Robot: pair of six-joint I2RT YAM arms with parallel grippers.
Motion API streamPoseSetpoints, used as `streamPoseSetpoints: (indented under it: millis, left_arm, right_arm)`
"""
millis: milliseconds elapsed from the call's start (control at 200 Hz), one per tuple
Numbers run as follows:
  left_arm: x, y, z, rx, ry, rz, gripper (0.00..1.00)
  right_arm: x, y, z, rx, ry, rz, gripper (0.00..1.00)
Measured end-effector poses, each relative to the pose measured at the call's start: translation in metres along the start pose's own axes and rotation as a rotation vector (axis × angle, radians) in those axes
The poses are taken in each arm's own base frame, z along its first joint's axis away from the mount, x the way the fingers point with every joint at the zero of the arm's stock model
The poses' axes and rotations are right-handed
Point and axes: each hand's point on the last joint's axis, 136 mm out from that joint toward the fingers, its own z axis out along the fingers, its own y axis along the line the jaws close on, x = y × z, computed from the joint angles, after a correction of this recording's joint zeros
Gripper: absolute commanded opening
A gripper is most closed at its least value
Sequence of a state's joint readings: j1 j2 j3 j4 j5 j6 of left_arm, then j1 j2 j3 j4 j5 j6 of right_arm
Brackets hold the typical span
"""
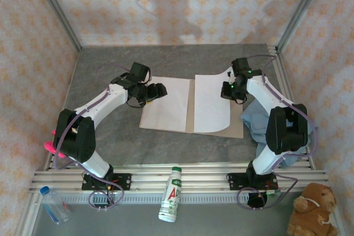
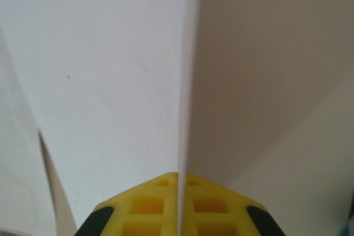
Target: Put the files into the folder
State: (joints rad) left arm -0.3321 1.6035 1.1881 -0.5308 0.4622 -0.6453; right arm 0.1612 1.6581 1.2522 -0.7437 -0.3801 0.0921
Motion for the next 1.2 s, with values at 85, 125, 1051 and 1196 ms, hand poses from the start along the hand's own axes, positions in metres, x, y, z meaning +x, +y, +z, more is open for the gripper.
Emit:
streamPoseSetpoints:
  millis: [85,125,1051,1196]
  left_arm:
    - [0.0,0.0,0.0,0.0,0.0,0.0,0.76]
    - [0.0,0.0,0.0,0.0,0.0,0.0,0.76]
    - [0.003,0.003,0.001,-0.008,0.009,0.007,0.76]
    - [0.005,0.005,0.001,-0.012,0.013,0.007,0.76]
  right_arm:
    - [0.002,-0.01,0.002,0.026,0.004,0.014,0.0]
    - [0.003,-0.013,0.003,0.035,0.007,0.019,0.0]
    - [0.009,-0.023,0.016,0.053,0.005,-0.021,0.0]
    - [0.007,-0.026,0.015,0.07,-0.004,-0.053,0.0]
